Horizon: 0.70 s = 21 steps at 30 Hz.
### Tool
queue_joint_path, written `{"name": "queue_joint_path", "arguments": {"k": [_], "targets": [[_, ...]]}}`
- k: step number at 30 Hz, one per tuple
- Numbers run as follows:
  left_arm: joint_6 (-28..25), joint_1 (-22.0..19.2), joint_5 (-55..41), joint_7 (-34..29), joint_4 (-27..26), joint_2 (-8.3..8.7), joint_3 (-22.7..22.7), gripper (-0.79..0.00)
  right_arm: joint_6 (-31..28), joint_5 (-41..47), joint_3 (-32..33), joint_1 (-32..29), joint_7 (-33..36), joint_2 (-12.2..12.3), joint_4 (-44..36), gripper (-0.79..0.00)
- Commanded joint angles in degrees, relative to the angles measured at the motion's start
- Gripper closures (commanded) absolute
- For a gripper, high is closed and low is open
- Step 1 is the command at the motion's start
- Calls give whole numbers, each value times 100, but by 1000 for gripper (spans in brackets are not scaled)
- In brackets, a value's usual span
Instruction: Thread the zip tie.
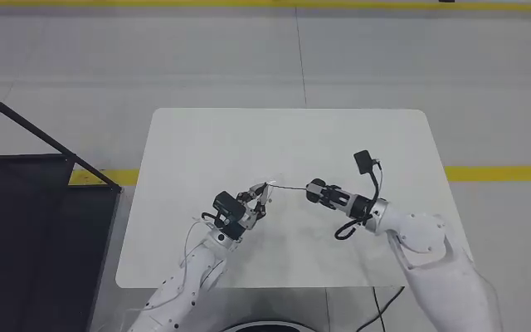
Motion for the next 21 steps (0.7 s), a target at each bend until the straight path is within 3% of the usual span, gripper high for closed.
{"name": "queue_joint_path", "arguments": {"k": [1, 21], "targets": [[0, 0, 0, 1, 0, 0, 0, 0, 35, 18, -31, 42, 3, -5, 30, 0], [0, 0, 0, 1, 0, 0, 0, 0, 133, 24, -151, 191, -44, -19, 137, 0]]}}
